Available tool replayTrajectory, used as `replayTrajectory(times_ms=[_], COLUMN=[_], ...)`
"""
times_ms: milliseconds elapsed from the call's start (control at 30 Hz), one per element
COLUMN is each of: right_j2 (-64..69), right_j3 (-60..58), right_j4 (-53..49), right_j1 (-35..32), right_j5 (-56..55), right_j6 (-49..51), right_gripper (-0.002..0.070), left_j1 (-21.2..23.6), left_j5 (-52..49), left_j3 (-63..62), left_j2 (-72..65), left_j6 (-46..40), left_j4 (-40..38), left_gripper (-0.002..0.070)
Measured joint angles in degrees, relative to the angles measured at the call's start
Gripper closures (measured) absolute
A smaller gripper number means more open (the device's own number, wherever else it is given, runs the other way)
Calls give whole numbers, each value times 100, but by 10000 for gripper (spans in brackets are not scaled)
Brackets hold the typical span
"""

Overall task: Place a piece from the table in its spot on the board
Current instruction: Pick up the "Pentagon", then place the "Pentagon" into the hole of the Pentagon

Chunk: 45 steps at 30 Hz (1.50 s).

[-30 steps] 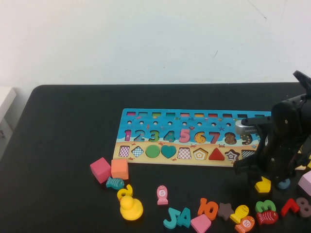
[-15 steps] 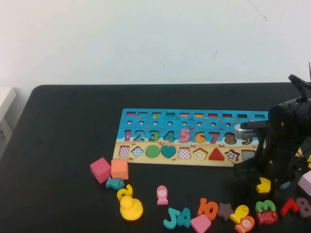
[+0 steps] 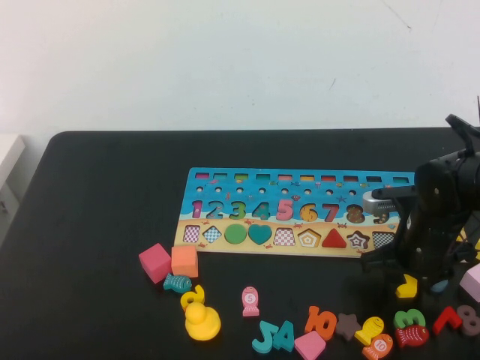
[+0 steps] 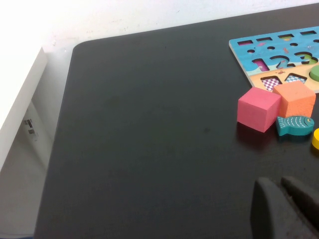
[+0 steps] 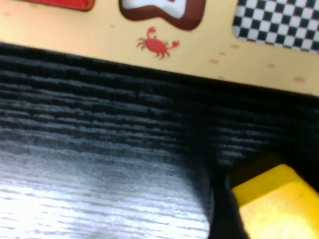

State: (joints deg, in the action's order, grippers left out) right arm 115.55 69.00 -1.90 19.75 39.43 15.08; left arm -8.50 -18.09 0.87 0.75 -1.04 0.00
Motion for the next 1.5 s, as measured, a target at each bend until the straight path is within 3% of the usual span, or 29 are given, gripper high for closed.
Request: replayTrajectory(times_ms=[133, 1133, 1500], right_j2=[0, 87, 87], right_j3=[0, 298, 1755], right_j4=[0, 764, 1352], right_j1=[0, 12, 24], right_j5=[0, 107, 780], right_j6=[-24, -45, -644], right_gripper=[294, 297, 297], left_j1=[0, 0, 0], left_j5=[0, 0, 0], left_j3=[0, 0, 0], left_j2=[0, 0, 0], left_j6=[-10, 0, 0], left_j4=[0, 0, 0], left_gripper=[676, 676, 676])
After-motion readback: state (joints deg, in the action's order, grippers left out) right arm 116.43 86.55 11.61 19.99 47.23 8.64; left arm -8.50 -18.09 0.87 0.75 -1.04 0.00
